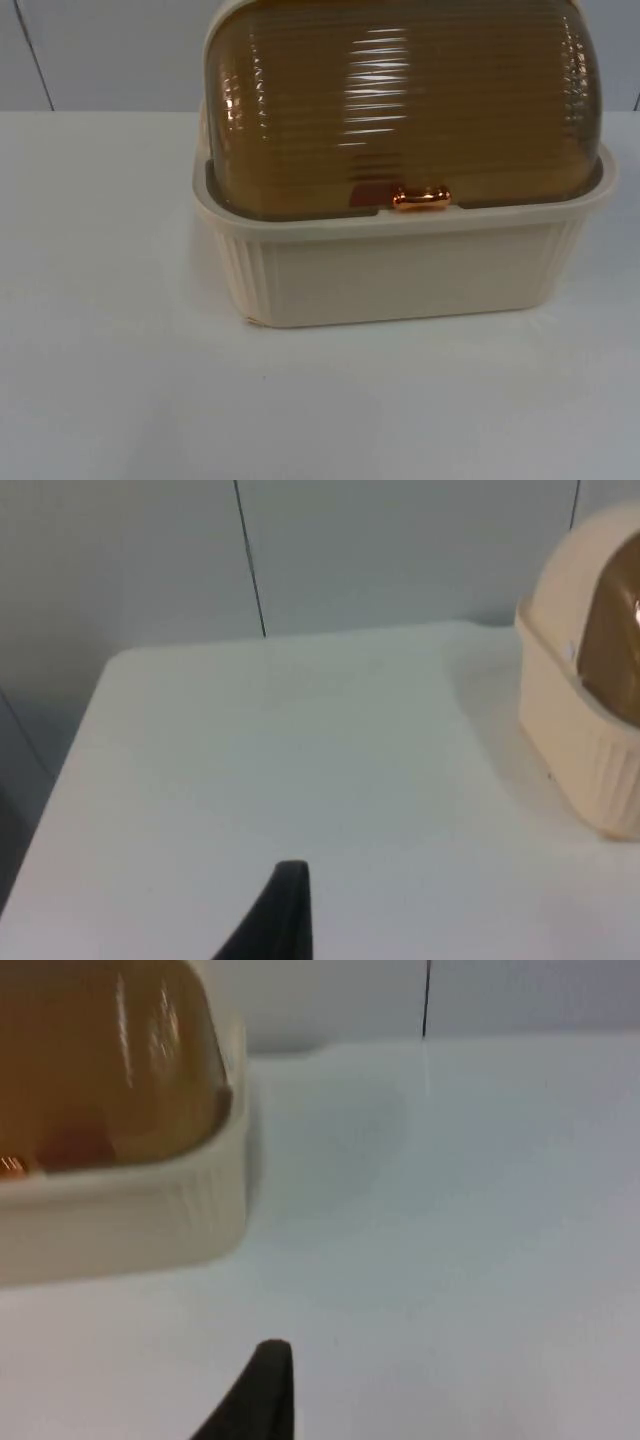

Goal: Open the box lid with the left hand, place the block into the box with the right hand, then close the box lid with the left hand.

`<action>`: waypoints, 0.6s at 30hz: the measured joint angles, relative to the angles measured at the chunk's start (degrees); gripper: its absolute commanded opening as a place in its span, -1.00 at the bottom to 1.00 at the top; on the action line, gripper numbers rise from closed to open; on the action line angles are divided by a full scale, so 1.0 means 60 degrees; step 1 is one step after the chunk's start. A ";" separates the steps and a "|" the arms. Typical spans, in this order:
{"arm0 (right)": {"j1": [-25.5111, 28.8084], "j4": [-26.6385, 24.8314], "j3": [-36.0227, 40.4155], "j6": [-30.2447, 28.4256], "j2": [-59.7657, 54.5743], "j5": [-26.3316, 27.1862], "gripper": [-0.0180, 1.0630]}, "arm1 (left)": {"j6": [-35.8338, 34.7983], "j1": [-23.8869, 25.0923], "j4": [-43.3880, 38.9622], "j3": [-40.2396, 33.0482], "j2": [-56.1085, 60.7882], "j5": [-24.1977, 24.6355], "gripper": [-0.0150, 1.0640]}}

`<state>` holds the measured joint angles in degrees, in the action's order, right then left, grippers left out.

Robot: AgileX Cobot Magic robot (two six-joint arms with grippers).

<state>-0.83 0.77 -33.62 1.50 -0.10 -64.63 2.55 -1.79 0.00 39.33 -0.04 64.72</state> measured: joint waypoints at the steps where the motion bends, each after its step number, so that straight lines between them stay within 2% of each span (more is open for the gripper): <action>1: 0.0000 0.0054 0.0236 -0.0087 0.0000 0.0044 0.97 | 0.0000 0.0000 0.0000 -0.0080 0.0000 0.0022 0.97; 10: 0.0000 0.0072 0.0618 -0.0394 0.0000 0.0315 0.97 | 0.0000 0.0000 0.0000 -0.0395 0.0000 -0.0066 0.97; 18: 0.0000 0.0072 0.0662 -0.0416 0.0000 0.0359 0.97 | 0.0000 0.0000 -0.0071 -0.1664 -0.0021 -0.0209 0.97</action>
<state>-0.83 1.21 -29.65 -0.99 -0.10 -62.48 2.55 -1.79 -0.43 29.35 -0.17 63.47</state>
